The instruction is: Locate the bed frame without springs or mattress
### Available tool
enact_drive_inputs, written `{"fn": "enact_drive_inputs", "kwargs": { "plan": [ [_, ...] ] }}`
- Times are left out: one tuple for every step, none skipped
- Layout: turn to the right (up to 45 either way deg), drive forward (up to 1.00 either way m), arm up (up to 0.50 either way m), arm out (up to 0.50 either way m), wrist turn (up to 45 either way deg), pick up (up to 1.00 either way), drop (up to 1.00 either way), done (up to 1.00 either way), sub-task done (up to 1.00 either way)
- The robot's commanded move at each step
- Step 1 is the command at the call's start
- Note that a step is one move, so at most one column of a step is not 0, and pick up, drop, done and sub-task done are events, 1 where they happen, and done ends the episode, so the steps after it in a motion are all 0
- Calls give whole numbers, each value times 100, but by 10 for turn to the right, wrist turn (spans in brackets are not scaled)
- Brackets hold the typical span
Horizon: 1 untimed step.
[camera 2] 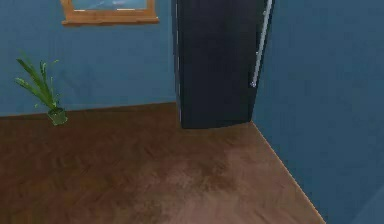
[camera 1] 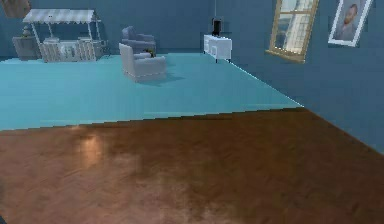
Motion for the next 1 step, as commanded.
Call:
{"fn": "enact_drive_inputs", "kwargs": {
  "plan": [
    [-60, 0, 0, 0, 0, 0, 0, 0, 0]
  ]
}}
